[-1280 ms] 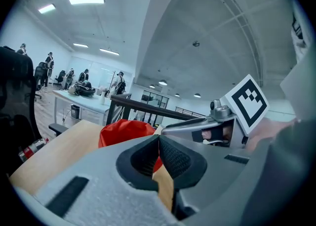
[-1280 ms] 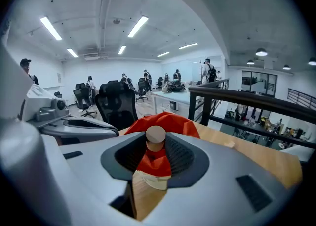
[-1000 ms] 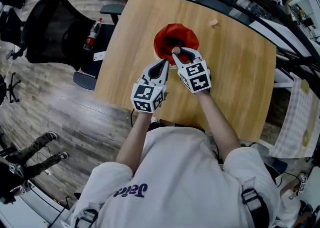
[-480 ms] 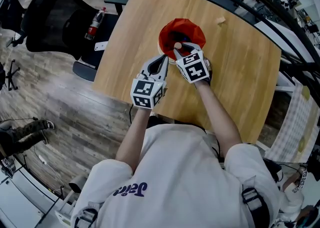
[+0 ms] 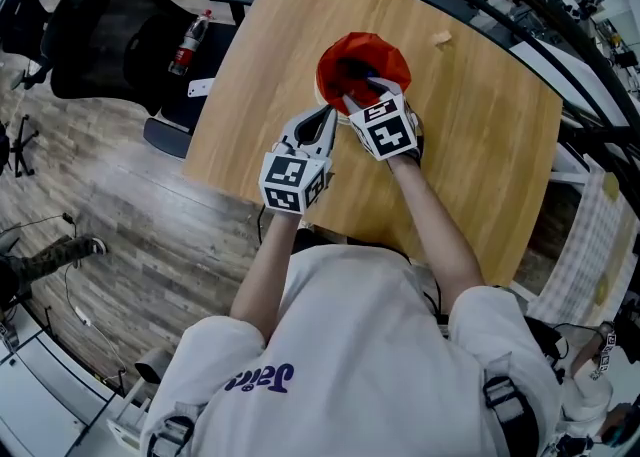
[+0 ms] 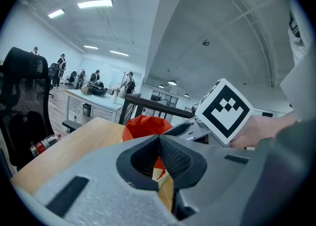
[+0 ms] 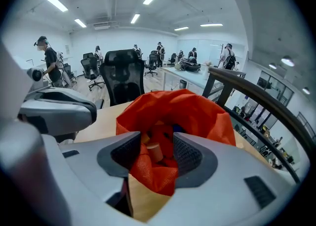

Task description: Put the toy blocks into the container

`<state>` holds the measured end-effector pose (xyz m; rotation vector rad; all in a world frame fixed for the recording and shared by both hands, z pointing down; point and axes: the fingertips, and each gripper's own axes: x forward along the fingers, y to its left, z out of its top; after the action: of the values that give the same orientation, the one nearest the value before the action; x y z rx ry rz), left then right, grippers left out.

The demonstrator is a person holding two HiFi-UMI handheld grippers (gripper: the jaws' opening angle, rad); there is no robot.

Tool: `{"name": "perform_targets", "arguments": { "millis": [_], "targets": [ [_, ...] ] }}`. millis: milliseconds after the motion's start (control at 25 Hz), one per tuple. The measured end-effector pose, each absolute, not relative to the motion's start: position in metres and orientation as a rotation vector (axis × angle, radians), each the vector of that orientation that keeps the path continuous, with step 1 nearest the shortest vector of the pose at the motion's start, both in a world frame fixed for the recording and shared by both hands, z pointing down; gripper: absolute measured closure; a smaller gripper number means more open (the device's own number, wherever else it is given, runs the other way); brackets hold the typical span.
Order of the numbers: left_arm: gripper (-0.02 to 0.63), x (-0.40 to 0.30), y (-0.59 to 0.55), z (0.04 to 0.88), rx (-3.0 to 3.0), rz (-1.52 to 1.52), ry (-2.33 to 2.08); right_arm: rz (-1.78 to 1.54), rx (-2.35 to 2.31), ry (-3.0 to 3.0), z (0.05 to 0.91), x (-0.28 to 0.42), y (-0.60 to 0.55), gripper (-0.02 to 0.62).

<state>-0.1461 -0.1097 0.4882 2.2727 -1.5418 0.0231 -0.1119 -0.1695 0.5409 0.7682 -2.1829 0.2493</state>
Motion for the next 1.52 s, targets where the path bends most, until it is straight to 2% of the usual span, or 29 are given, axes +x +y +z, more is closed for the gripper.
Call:
{"name": "perform_targets", "arguments": {
  "millis": [600,1280,1520],
  "targets": [
    [0.592,-0.107,-0.119,0.484,2.338,0.047,-1.461,0.296,0.916,-2.279,0.513,-0.062,-0.168,0.402],
    [0.592,-0.001,-0.122,0.494,2.493,0.164,-1.204,0.460,1.212,-2.232,0.508,0.063,-0.170,0.402],
    [0.592,0.035,-0.135,0.501,2.507,0.188,-1.142,0.443,1.182,-2.207,0.516,0.096,-0.179,0.402]
  ]
}}
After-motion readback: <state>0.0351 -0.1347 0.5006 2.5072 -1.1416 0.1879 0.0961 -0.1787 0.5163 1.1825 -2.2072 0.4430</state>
